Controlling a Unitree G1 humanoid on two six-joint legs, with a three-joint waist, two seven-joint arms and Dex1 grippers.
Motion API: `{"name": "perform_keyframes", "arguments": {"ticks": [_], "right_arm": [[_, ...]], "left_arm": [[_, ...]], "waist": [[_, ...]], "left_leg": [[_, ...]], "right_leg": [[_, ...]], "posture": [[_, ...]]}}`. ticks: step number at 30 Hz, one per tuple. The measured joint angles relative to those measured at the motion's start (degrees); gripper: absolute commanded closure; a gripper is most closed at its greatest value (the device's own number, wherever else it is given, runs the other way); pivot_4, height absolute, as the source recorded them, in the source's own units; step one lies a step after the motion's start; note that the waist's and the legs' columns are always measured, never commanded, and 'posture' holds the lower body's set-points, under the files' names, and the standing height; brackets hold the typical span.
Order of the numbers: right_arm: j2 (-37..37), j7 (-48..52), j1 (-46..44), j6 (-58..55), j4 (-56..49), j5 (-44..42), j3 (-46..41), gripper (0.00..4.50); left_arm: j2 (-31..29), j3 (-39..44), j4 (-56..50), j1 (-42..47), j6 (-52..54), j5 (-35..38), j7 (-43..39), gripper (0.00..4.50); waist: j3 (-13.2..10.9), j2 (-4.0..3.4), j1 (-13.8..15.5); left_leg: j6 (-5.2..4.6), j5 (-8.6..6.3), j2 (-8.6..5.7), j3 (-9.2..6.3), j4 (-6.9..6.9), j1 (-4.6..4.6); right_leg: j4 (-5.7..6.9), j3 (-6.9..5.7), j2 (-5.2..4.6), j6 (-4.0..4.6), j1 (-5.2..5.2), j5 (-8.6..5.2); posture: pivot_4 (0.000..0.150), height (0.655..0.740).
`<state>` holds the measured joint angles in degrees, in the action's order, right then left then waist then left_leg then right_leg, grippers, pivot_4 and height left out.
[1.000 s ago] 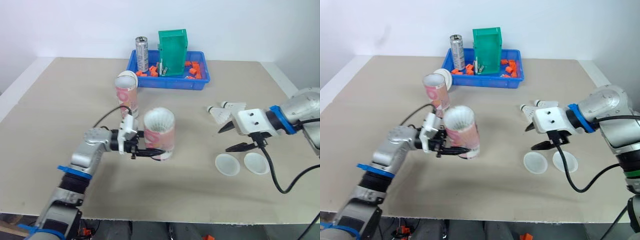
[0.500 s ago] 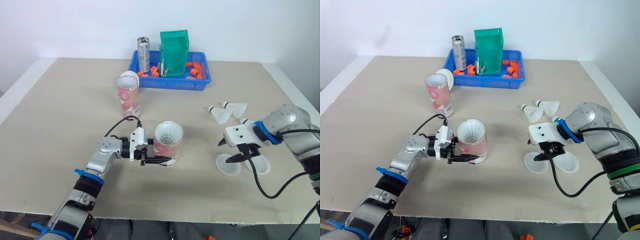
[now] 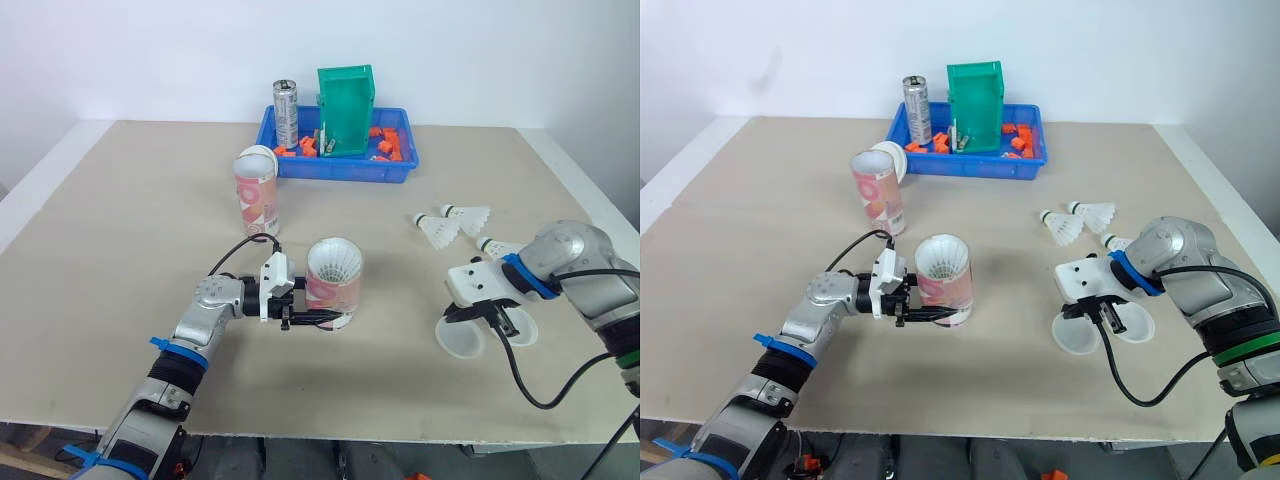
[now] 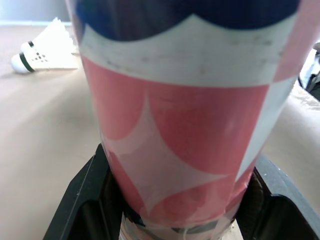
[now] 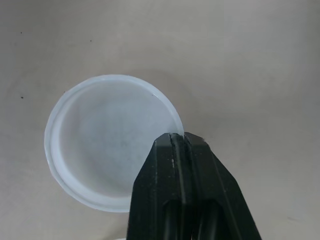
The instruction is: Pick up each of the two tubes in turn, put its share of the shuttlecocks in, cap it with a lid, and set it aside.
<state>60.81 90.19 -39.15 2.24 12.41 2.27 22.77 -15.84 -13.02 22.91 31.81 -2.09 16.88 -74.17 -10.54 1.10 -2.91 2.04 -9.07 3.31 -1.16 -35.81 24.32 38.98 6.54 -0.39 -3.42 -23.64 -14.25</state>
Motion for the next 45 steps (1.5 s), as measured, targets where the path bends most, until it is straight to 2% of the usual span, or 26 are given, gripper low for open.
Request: {"name": "perform_keyframes", "arguments": {"ticks": [4,9,14,15,17,22,27,36,41,45], "right_arm": [[-0.23,0.01,-0.3,-3.04,-3.28,-2.5,-0.16,4.43],[-0.3,0.01,-4.18,-8.28,-11.63,-9.94,-2.0,4.43],[-1.01,0.03,-13.13,-12.82,-14.8,-16.08,-5.11,4.43],[-3.07,0.04,-19.52,-14.7,-15.99,-18.92,-5.94,4.43],[-4.54,0.06,-21.82,-15.15,-16.79,-19.59,-6.23,4.43],[-16.2,-0.06,-32.11,-16.9,-13.38,-18.71,-3.03,4.43],[-21.31,0.11,-33.81,-12.35,-7.32,-14.08,2.4,4.43],[-22.18,0.16,-37.13,-1.22,-0.66,-10.82,9.32,4.43],[-21.06,0.2,-38.87,0.24,-0.22,-12.74,11.42,4.43],[-21.07,0.21,-43.54,-0.17,2.86,-15.14,11.61,4.43]], "left_arm": [[-0.77,-0.12,-1.23,0.21,2.08,0.0,-1.03,1.92],[-1.13,-0.33,-1.4,0.72,3.16,-0.03,-1.81,1.92],[-1.45,-0.3,-0.92,1.29,3.38,-0.08,-2.64,1.92],[-1.6,-0.32,-0.6,1.64,3.59,-0.11,-3.05,1.92],[-1.62,-0.46,-0.34,1.75,3.62,-0.11,-3.3,1.92],[-1.44,-0.49,1.32,2.8,3.26,-0.28,-4.36,1.92],[-1.2,-0.63,1.35,3.13,3.33,-0.54,-4.97,1.92],[-1.47,-0.71,0.72,3.38,4.63,-0.61,-5.37,1.92],[-1.53,-0.78,0.67,3.36,4.5,-0.72,-5.38,1.92],[-1.73,-0.77,0.63,3.33,4.39,-0.74,-5.53,1.92]], "waist": [[0.0,-0.01,-0.02],[0.01,-0.03,-0.03],[0.01,-0.03,-0.19],[0.02,-0.04,-0.3],[0.08,0.08,-0.3],[0.19,0.06,-0.88],[0.24,0.17,-0.67],[0.24,0.17,-0.54],[0.24,0.17,-0.55],[0.23,0.16,-0.56]], "left_leg": [[0.02,-0.02,0.0,-0.03,0.22,-0.01],[0.05,-0.04,0.0,-0.07,0.32,-0.02],[0.09,-0.07,0.02,-0.03,0.31,-0.02],[0.08,-0.07,0.03,-0.08,0.35,-0.05],[0.1,-0.09,0.04,-0.14,0.36,-0.05],[0.12,-0.1,0.05,-0.17,0.35,-0.04],[0.17,-0.13,0.02,-0.16,0.34,0.02],[0.15,-0.2,0.02,-0.24,0.4,0.01],[0.15,-0.2,0.03,-0.25,0.4,0.01],[0.15,-0.2,0.04,-0.25,0.41,0.0]], "right_leg": [[0.0,0.0,0.03,0.06,-0.04,-0.14],[0.0,-0.02,0.05,0.06,-0.05,-0.22],[-0.01,-0.02,0.03,0.1,-0.1,-0.24],[0.0,-0.07,0.05,0.15,-0.09,-0.27],[0.0,-0.14,0.05,0.21,-0.05,-0.31],[0.0,-0.18,0.04,0.22,-0.02,-0.31],[-0.02,-0.15,0.02,0.18,-0.03,-0.36],[0.0,-0.18,0.07,0.07,-0.02,-0.41],[0.01,-0.18,0.07,0.15,-0.02,-0.45],[0.01,-0.18,0.08,0.21,-0.03,-0.48]], "posture": [[0.15,0.7362],[0.15,0.7362],[0.15,0.7362],[0.15,0.7362],[0.15,0.7362],[0.15,0.7362],[0.15,0.7362],[0.15,0.7362],[0.15,0.7362],[0.15,0.7362]]}}
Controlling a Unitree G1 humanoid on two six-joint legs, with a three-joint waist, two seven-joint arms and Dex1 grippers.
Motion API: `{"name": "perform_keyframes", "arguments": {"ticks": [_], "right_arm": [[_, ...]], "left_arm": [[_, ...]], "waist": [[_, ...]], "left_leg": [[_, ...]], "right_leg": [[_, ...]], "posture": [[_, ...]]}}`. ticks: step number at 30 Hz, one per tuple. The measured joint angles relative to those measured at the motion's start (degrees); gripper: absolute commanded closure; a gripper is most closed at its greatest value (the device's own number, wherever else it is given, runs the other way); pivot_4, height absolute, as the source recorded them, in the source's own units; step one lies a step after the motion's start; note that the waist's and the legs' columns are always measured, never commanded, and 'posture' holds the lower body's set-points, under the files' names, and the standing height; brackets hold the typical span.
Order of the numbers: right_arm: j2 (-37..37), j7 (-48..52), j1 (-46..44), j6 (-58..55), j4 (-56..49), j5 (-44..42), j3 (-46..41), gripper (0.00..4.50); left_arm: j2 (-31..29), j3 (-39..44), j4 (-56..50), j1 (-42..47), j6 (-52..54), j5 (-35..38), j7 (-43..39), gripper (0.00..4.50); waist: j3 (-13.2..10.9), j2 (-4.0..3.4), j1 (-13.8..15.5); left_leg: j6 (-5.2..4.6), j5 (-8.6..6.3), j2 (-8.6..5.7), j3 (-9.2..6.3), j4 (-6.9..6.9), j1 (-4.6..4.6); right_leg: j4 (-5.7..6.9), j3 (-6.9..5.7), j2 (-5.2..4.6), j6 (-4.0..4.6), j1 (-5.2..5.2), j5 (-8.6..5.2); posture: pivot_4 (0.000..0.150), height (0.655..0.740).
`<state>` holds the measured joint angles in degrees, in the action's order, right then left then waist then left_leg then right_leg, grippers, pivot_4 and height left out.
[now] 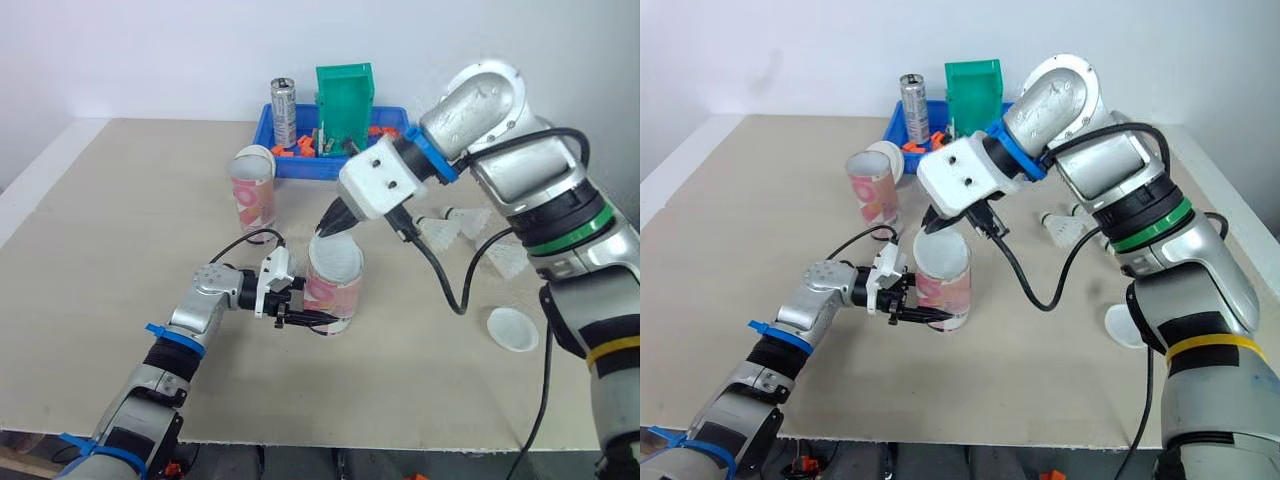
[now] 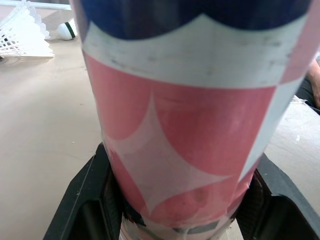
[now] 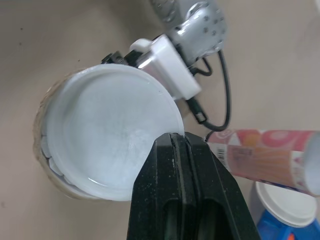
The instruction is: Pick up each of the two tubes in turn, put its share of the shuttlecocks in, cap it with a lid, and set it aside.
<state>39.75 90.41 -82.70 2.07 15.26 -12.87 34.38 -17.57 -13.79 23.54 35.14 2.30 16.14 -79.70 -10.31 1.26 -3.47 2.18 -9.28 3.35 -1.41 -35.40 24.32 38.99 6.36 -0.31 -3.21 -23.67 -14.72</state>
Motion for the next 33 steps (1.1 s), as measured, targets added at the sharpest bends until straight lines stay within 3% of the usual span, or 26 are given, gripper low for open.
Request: {"name": "perform_keyframes", "arguments": {"ticks": [21,33], "right_arm": [[1.5,-0.01,2.12,1.74,-2.73,-1.42,4.21,4.43],[0.22,0.02,-1.49,1.0,0.72,-2.74,4.01,4.43]], "left_arm": [[-0.61,-0.54,0.04,0.11,-0.87,-0.41,-0.6,1.92],[-0.93,-0.46,0.02,0.1,-0.77,-0.35,-0.71,1.92]], "waist": [[0.0,0.01,0.01],[0.0,0.01,-0.04]], "left_leg": [[-0.1,-0.08,0.0,-0.04,0.01,0.0],[-0.12,-0.1,0.01,-0.05,0.01,0.0]], "right_leg": [[0.0,-0.03,0.01,0.03,0.02,-0.09],[0.01,-0.05,0.02,0.08,0.0,-0.1]], "posture": [[0.15,0.7362],[0.15,0.7362]]}}
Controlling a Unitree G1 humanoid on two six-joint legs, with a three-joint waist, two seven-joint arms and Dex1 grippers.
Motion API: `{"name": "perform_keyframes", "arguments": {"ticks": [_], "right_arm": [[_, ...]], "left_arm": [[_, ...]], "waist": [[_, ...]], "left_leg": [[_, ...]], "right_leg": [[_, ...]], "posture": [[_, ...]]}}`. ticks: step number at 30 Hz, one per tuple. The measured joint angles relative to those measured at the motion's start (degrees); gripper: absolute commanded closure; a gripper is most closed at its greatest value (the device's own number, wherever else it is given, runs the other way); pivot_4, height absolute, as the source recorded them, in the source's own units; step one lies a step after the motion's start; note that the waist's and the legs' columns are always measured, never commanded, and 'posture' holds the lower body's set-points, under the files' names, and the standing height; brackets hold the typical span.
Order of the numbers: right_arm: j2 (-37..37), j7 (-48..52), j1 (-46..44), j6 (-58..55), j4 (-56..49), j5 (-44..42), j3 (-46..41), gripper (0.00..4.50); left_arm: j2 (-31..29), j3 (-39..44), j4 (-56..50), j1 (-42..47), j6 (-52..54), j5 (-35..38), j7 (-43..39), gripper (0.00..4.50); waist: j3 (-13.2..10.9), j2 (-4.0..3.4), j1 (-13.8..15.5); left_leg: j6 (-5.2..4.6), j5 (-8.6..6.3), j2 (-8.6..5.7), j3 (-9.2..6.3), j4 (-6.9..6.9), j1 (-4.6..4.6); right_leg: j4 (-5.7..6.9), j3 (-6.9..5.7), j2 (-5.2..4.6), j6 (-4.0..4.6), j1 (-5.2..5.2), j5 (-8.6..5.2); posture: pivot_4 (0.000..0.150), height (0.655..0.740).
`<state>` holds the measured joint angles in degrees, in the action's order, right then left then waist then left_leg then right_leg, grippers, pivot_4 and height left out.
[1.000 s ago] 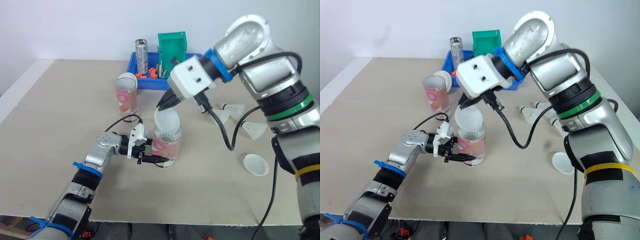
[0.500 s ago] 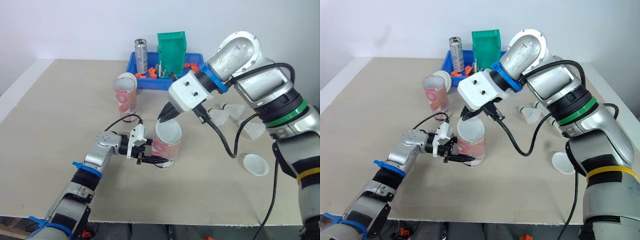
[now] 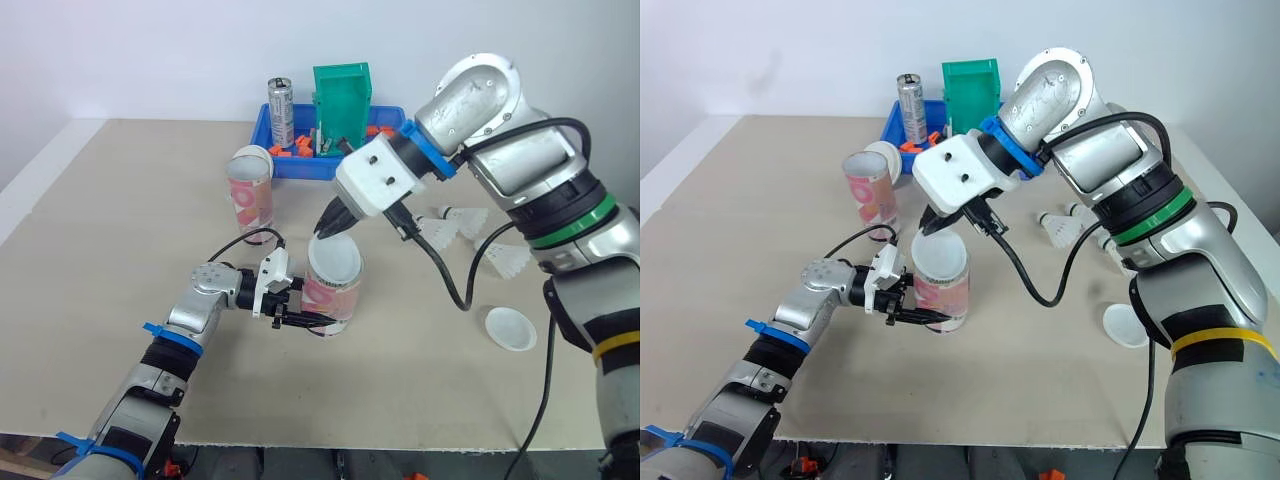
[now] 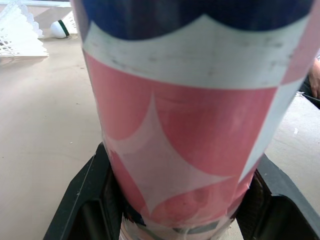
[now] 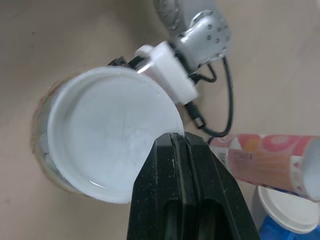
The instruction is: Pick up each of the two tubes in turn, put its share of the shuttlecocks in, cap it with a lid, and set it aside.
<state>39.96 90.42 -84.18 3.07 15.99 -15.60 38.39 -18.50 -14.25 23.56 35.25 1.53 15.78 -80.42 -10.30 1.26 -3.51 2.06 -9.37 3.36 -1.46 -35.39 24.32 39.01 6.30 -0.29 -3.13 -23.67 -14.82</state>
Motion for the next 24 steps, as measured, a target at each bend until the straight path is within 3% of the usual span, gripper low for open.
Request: {"name": "perform_keyframes", "arguments": {"ticks": [24], "right_arm": [[1.61,-0.02,2.42,3.87,-2.56,1.51,2.2,4.43]], "left_arm": [[-0.04,-0.03,-0.46,0.01,0.88,0.0,0.11,1.92]], "waist": [[0.0,0.0,-0.01]], "left_leg": [[-0.03,-0.02,0.0,0.0,0.0,0.0]], "right_leg": [[0.0,0.0,0.0,0.01,0.01,-0.03]], "posture": [[0.15,0.7362]]}}
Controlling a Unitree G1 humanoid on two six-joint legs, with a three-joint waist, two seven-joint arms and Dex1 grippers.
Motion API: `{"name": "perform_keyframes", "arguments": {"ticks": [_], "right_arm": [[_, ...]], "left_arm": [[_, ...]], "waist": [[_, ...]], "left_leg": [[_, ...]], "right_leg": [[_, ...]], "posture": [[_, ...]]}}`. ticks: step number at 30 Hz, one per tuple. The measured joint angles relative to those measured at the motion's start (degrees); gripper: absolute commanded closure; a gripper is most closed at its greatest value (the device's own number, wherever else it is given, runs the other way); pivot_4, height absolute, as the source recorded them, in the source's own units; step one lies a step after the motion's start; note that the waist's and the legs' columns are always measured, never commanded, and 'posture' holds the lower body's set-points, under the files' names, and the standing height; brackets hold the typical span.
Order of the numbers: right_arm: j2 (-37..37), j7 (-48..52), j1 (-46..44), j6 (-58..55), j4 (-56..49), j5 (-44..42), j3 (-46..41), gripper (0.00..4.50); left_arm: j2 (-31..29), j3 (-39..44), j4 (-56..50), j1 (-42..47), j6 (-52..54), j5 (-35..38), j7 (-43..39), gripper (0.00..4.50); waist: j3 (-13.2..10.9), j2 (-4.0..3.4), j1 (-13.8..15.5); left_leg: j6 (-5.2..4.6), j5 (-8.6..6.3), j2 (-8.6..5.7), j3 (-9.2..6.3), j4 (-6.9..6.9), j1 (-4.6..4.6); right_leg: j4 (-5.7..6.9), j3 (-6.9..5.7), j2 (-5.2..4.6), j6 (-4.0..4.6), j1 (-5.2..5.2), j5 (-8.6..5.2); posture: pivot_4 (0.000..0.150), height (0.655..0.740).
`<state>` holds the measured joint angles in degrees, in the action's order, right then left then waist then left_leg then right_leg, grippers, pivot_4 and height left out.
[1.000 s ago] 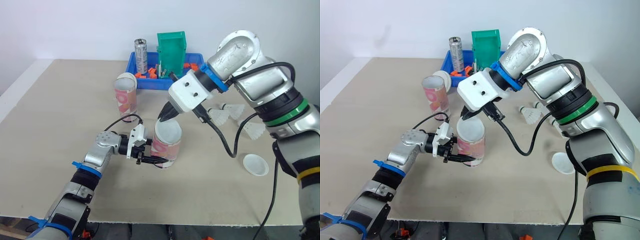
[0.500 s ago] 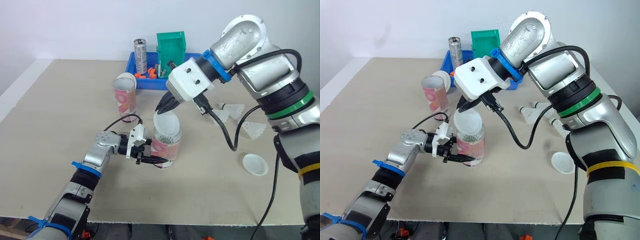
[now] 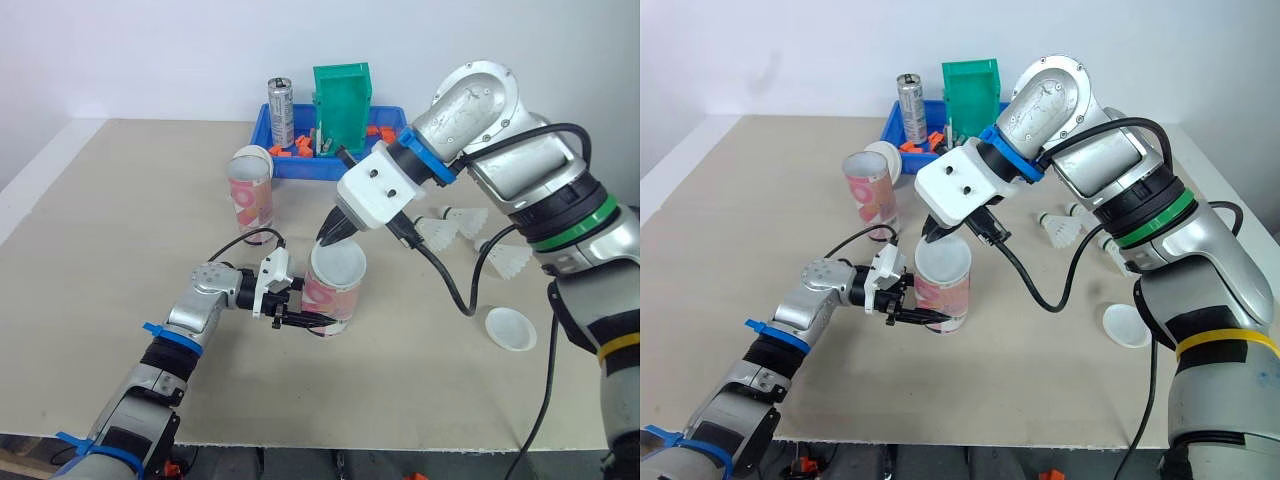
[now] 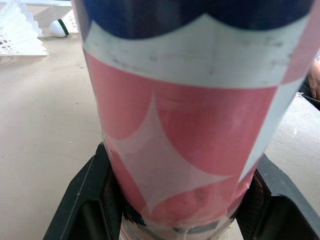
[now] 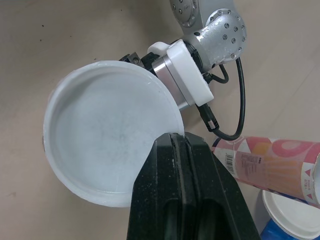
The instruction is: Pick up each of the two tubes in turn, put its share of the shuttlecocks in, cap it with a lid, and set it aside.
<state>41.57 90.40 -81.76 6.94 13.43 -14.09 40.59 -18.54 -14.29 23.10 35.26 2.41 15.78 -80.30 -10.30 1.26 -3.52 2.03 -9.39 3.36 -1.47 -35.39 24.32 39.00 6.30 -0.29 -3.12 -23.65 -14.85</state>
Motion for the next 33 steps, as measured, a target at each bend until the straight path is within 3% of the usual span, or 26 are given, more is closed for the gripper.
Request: {"name": "perform_keyframes", "arguments": {"ticks": [7,10,15,21,24,25,27,30,31,33], "right_arm": [[-0.09,-0.35,2.66,8.69,-1.65,6.45,-1.52,4.43],[-1.09,-0.62,4.14,9.88,-1.99,9.2,-3.19,3.52],[-3.03,-0.95,5.51,7.86,-2.64,11.7,-6.61,1.2],[-5.67,-0.67,5.94,1.18,-0.96,11.67,-9.41,1.2],[-5.36,-0.26,4.53,-6.0,-0.1,5.76,-11.79,1.2],[-3.68,-0.22,3.76,-7.84,-0.85,2.78,-12.37,1.73],[-0.37,-0.18,3.34,-9.86,-2.84,-1.45,-12.86,2.38],[3.55,-0.14,5.75,-10.13,-6.56,-4.04,-12.72,4.09],[4.8,-0.11,7.6,-9.77,-8.17,-4.35,-11.42,4.37],[4.86,-0.08,8.89,-9.54,-8.76,-4.37,-10.29,4.37]], "left_arm": [[0.0,-0.29,-0.14,0.16,0.32,0.0,0.43,1.92],[0.0,-0.33,-0.21,0.04,0.51,0.05,0.59,1.92],[-0.07,-0.25,-0.39,-0.3,0.53,0.17,0.88,1.92],[-0.38,-0.13,-0.71,-0.5,0.62,0.43,0.68,1.92],[-0.37,-0.19,-0.94,-0.47,0.62,0.45,0.53,1.92],[-0.35,-0.32,-0.99,-0.44,0.62,0.45,0.45,1.92],[-0.37,-0.35,-0.97,-0.43,0.62,0.46,0.05,1.92],[-0.61,-0.16,-0.82,-0.43,0.62,0.47,-0.21,1.92],[-0.62,-0.1,-0.64,-0.41,0.62,0.46,-0.25,1.92],[-0.63,0.07,-0.58,-0.41,0.62,0.46,-0.26,1.92]], "waist": [[0.02,0.03,0.05],[0.08,0.09,0.06],[0.1,0.11,0.04],[0.09,0.1,-0.07],[0.06,0.08,-0.06],[0.06,0.08,-0.05],[0.07,0.09,-0.05],[0.07,0.09,-0.12],[0.07,0.08,-0.16],[0.05,0.05,-0.26]], "left_leg": [[0.01,-0.04,0.0,-0.03,0.0,-0.08],[0.01,-0.04,0.0,-0.05,-0.01,-0.17],[0.01,-0.04,0.02,-0.06,-0.01,-0.28],[0.01,-0.04,0.03,-0.07,0.01,-0.26],[0.01,-0.04,0.03,-0.09,0.01,-0.13],[0.01,-0.09,0.02,-0.1,0.01,-0.12],[0.02,-0.18,0.02,-0.11,0.0,-0.12],[-0.04,-0.27,0.03,-0.11,0.01,-0.16],[-0.04,-0.27,0.03,-0.12,0.01,-0.16],[-0.04,-0.27,0.03,-0.11,0.01,-0.16]], "right_leg": [[-0.01,-0.03,0.0,-0.02,0.12,-0.05],[-0.01,-0.05,0.0,0.01,0.2,-0.05],[0.0,-0.07,0.01,0.06,0.27,-0.02],[0.0,-0.07,0.03,0.09,0.24,-0.04],[0.0,-0.08,0.02,0.07,0.17,-0.05],[-0.01,-0.09,0.01,0.04,0.19,-0.09],[-0.02,-0.11,0.01,0.0,0.2,-0.14],[-0.01,-0.13,0.02,-0.07,0.2,-0.18],[-0.01,-0.13,0.03,-0.07,0.2,-0.18],[-0.01,-0.12,0.03,-0.04,0.18,-0.17]], "posture": [[0.15,0.7362],[0.15,0.7362],[0.15,0.7362],[0.15,0.7362],[0.15,0.7362],[0.15,0.7362],[0.15,0.7362],[0.15,0.7362],[0.15,0.7362],[0.15,0.7362]]}}
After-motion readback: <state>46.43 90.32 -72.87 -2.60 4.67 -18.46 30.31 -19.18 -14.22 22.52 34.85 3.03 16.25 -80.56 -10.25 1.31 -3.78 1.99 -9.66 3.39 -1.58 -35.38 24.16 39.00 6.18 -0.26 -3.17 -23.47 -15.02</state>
